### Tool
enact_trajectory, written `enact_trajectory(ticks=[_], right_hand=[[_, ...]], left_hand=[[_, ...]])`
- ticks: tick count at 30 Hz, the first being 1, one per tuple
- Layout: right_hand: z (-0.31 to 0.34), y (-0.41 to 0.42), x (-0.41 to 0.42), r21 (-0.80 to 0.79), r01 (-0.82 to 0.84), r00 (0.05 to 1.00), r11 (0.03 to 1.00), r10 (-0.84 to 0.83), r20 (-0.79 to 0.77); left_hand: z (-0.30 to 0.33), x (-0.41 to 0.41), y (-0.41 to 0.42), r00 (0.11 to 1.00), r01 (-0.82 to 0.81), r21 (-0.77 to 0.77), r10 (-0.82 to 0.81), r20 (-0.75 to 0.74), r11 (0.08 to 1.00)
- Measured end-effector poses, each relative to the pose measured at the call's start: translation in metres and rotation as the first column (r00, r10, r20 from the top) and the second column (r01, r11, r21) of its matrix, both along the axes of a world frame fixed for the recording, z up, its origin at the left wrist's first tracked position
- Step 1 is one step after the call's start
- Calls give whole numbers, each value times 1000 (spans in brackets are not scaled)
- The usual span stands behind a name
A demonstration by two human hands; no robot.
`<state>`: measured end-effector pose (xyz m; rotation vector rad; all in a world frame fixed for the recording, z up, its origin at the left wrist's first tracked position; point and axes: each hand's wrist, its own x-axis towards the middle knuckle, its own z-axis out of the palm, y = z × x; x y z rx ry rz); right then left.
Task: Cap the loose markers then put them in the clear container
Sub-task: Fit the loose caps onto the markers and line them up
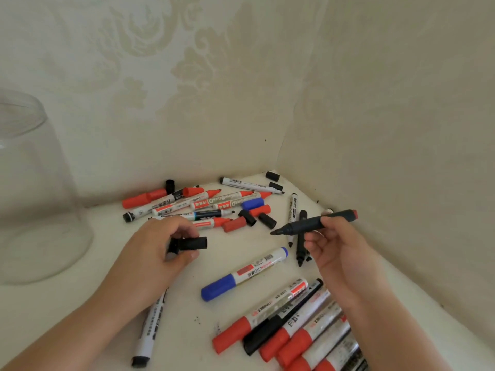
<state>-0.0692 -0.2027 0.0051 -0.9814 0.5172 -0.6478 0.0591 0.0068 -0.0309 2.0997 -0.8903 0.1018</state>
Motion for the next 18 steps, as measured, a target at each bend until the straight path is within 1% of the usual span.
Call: enact_trajectory(ticks=[4, 7, 9, 14, 16, 18], right_hand=[[-2, -1, 0, -69, -11, 999, 998, 8, -39], [-4, -3, -1, -80, 10, 996, 997, -17, -92], [-6, -5, -1, -93, 34, 993, 995, -44, -108], [-8, -7, 0, -139, 84, 988, 987, -101, -118], [-9, -8, 0, -137, 92, 987, 986, -109, -121], [-8, -11, -1, -135, 102, 986, 986, -119, -118]], left_hand=[[2, -4, -1, 999, 16, -6, -16, -31, 1000], [3, -5, -1, 999, 21, -6, -22, -40, 1000], [2, -5, -1, 1000, 16, 41, -16, 0, 999], [-6, -2, -5, 981, 5, 192, -41, 189, 981], [-5, -1, -8, 973, 4, 214, -54, 225, 977], [0, -1, -12, 972, 11, 204, -59, 228, 979]])
